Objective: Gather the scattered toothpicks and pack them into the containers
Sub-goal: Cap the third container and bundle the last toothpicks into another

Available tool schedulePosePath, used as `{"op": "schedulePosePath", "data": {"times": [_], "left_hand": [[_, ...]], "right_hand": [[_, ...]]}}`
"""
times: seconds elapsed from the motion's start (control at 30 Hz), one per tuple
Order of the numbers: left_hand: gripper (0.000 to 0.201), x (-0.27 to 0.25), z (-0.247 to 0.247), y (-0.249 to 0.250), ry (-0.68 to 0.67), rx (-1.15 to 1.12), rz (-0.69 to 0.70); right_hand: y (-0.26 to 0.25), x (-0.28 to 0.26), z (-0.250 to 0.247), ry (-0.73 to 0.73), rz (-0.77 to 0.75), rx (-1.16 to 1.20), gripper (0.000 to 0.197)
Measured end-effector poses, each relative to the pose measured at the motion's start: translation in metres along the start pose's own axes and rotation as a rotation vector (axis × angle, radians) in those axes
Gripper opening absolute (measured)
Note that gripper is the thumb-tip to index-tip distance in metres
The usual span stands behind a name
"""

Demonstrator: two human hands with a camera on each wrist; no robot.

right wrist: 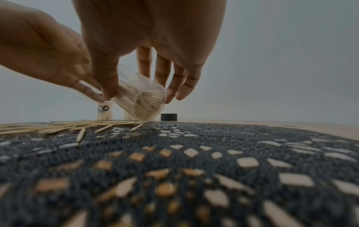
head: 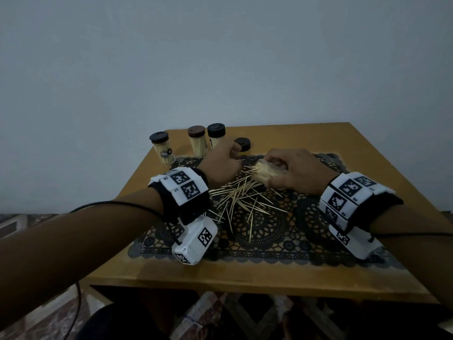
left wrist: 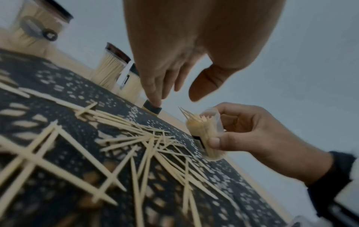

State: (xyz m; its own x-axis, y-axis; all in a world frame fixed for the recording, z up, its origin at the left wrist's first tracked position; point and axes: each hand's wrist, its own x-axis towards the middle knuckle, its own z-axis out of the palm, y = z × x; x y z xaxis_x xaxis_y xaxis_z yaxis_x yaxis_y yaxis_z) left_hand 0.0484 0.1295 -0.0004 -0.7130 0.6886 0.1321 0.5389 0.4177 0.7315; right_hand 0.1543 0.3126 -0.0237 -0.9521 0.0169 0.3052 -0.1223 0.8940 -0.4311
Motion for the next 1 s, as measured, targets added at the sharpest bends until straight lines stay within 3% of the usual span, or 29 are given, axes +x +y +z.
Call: {"op": "schedulePosePath", "data": {"times": [0.07,0.13,0.2,0.3,0.37,0.43,0.5,0.57,0.67,0.8,1.0], "left_hand": [[0.011,-0.005,0.002,0.006,-0.231,-0.032,-0.062],[0.015,-0.013,0.009,0.016,-0.348,-0.093,-0.086],[0.041,-0.012,0.016,0.016,-0.381,-0.25,-0.136],[0.025,-0.012,0.012,0.016,-0.38,-0.295,-0.099],[0.038,-0.01,0.0,0.011,-0.252,-0.344,-0.107],[0.038,-0.01,-0.018,0.005,-0.115,-0.11,-0.096],[0.027,-0.01,-0.034,-0.009,-0.113,0.327,-0.085],[0.027,-0.013,-0.041,-0.022,-0.252,0.631,-0.181],[0.047,-0.025,-0.031,-0.033,-0.478,0.784,-0.333],[0.061,-0.033,-0.002,-0.027,-0.473,0.749,-0.176],[0.041,-0.028,0.022,-0.014,-0.316,0.796,0.105]], "right_hand": [[-0.001,0.0,0.001,0.008,-0.011,0.018,0.041],[-0.001,-0.001,0.002,0.012,-0.014,0.026,0.04],[-0.001,-0.001,0.002,0.013,-0.003,0.019,0.039],[-0.001,-0.002,0.001,0.039,0.001,0.026,0.039],[-0.002,-0.002,0.001,0.036,0.011,0.007,0.041],[-0.001,-0.001,0.0,0.031,0.017,-0.015,0.043],[0.0,0.0,0.0,0.028,0.016,-0.024,0.044],[0.0,0.0,0.0,0.015,0.026,-0.023,0.045],[-0.001,0.0,0.0,0.002,0.038,-0.018,0.046],[-0.001,-0.001,-0.001,-0.005,0.044,-0.023,0.047],[0.001,-0.001,0.0,-0.004,0.052,-0.031,0.047]]}}
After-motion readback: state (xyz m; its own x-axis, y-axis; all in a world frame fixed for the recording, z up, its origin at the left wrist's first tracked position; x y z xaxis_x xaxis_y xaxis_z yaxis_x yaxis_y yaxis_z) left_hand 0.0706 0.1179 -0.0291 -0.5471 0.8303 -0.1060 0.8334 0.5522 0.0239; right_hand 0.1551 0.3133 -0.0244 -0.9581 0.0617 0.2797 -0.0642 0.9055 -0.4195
